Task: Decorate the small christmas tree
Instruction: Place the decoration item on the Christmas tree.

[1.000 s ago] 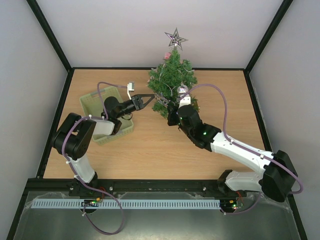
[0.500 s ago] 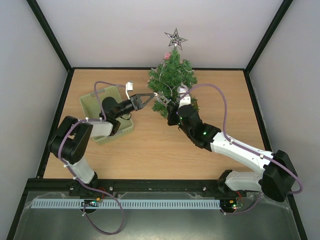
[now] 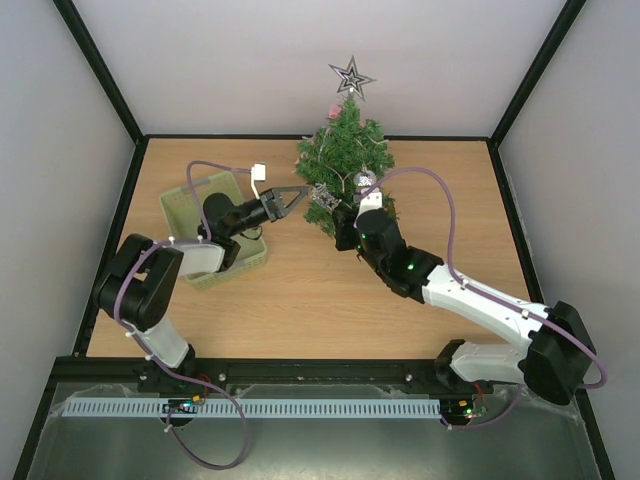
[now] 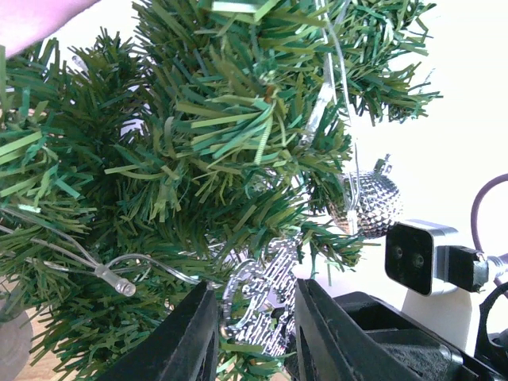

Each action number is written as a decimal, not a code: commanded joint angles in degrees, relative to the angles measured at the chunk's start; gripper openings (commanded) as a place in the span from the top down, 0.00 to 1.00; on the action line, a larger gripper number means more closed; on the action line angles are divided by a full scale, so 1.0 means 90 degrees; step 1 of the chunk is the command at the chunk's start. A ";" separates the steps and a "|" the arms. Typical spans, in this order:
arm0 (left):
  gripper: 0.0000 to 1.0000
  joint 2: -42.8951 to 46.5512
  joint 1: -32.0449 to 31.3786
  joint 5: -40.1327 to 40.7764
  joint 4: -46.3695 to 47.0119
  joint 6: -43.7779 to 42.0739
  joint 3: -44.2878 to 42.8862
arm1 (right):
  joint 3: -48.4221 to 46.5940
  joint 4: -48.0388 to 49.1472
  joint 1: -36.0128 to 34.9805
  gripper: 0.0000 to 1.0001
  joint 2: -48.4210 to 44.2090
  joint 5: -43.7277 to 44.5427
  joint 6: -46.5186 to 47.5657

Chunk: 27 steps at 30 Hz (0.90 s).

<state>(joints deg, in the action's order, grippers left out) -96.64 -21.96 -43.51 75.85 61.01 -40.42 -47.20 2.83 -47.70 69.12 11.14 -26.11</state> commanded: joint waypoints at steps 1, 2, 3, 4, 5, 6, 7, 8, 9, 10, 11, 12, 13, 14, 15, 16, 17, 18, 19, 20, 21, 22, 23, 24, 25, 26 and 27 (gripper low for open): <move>0.71 0.0246 0.0008 -0.0027 0.0354 -0.0295 0.0029 | -0.0108 0.0037 0.0024 0.70 -0.0221 0.0187 0.0010; 0.71 0.0248 0.0008 -0.0024 0.0326 -0.0317 0.0020 | -0.0094 0.0037 0.0025 0.69 -0.0241 0.0209 0.0015; 0.70 0.0244 0.0008 -0.0029 0.0309 -0.0331 0.0026 | -0.0088 0.0029 0.0018 0.69 -0.0255 0.0222 0.0022; 0.70 0.0235 0.0008 -0.0024 0.0303 -0.0334 0.0026 | -0.0078 0.0012 0.0026 0.69 -0.0259 0.0234 0.0024; 0.70 0.0223 0.0008 -0.0018 0.0302 -0.0334 0.0020 | -0.0078 -0.0006 0.0022 0.69 -0.0264 0.0252 0.0038; 0.70 0.0208 0.0008 -0.0022 0.0289 -0.0334 0.0020 | -0.0080 -0.0018 0.0026 0.69 -0.0268 0.0248 0.0047; 0.70 0.0205 0.0008 -0.0020 0.0275 -0.0334 0.0025 | -0.0079 -0.0028 0.0024 0.69 -0.0268 0.0242 0.0049; 0.70 0.0201 0.0008 -0.0021 0.0266 -0.0347 0.0024 | -0.0083 -0.0031 0.0027 0.69 -0.0277 0.0238 0.0049; 0.70 0.0198 0.0008 -0.0018 0.0252 -0.0352 0.0020 | -0.0082 -0.0039 0.0024 0.69 -0.0294 0.0232 0.0049; 0.70 0.0198 0.0008 -0.0014 0.0220 -0.0367 0.0006 | -0.0075 -0.0041 0.0027 0.69 -0.0306 0.0226 0.0049; 0.70 0.0209 0.0007 -0.0010 0.0221 -0.0394 0.0000 | -0.0077 -0.0041 0.0024 0.69 -0.0322 0.0219 0.0049; 0.69 0.0208 0.0008 -0.0007 0.0124 -0.0415 -0.0009 | -0.0091 -0.0041 0.0022 0.68 -0.0326 0.0204 0.0049; 0.68 0.0216 0.0003 -0.0005 0.0020 -0.0439 -0.0003 | -0.0098 -0.0050 0.0026 0.67 -0.0335 0.0190 0.0049; 0.67 0.0227 0.0006 -0.0009 -0.0021 -0.0450 -0.0007 | -0.0106 -0.0081 0.0027 0.66 -0.0341 0.0167 0.0049; 0.66 0.0234 0.0008 -0.0005 -0.0058 -0.0467 -0.0005 | -0.0114 -0.0101 0.0016 0.64 -0.0354 0.0150 0.0049; 0.66 0.0235 0.0008 -0.0001 -0.0097 -0.0484 -0.0006 | -0.0117 -0.0116 0.0025 0.64 -0.0372 0.0136 0.0049; 0.65 0.0248 0.0008 0.0000 -0.0133 -0.0515 -0.0010 | -0.0111 -0.0135 0.0024 0.63 -0.0389 0.0133 0.0049; 0.65 0.0258 0.0008 -0.0005 -0.0180 -0.0535 -0.0010 | -0.0101 -0.0159 0.0022 0.62 -0.0408 0.0122 0.0049; 0.64 0.0263 0.0015 -0.0007 -0.0215 -0.0559 -0.0009 | -0.0106 -0.0183 0.0026 0.60 -0.0426 0.0118 0.0049; 0.63 0.0276 0.0017 -0.0008 -0.0237 -0.0572 -0.0002 | -0.0083 -0.0208 0.0022 0.59 -0.0455 0.0097 0.0043; 0.62 0.0286 0.0022 -0.0010 -0.0272 -0.0593 -0.0001 | -0.0074 -0.0228 0.0020 0.57 -0.0491 0.0078 0.0031; 0.61 0.0304 0.0027 -0.0013 -0.0303 -0.0604 0.0012 | -0.0030 -0.0246 0.0025 0.56 -0.0534 0.0062 0.0017; 0.60 0.0330 0.0037 -0.0015 -0.0324 -0.0616 0.0017 | -0.0006 -0.0274 0.0019 0.54 -0.0582 0.0043 0.0004; 0.60 0.0351 0.0053 -0.0012 -0.0347 -0.0630 0.0032 | 0.0009 -0.0287 0.0025 0.52 -0.0635 0.0020 -0.0006; 0.60 0.0384 0.0070 -0.0003 -0.0372 -0.0636 0.0051 | 0.0014 -0.0331 0.0024 0.51 -0.0698 0.0000 -0.0022; 0.59 0.0421 0.0089 0.0008 -0.0394 -0.0639 0.0096 | 0.0019 -0.0382 0.0027 0.49 -0.0765 -0.0028 -0.0019; 0.58 0.0465 0.0108 0.0007 -0.0421 -0.0644 0.0126 | 0.0025 -0.0446 0.0027 0.47 -0.0850 -0.0042 -0.0020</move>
<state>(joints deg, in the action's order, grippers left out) -95.29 -21.71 -43.44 71.33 57.01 -40.40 -47.18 1.32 -47.68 64.58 10.87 -26.06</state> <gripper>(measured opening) 0.407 0.507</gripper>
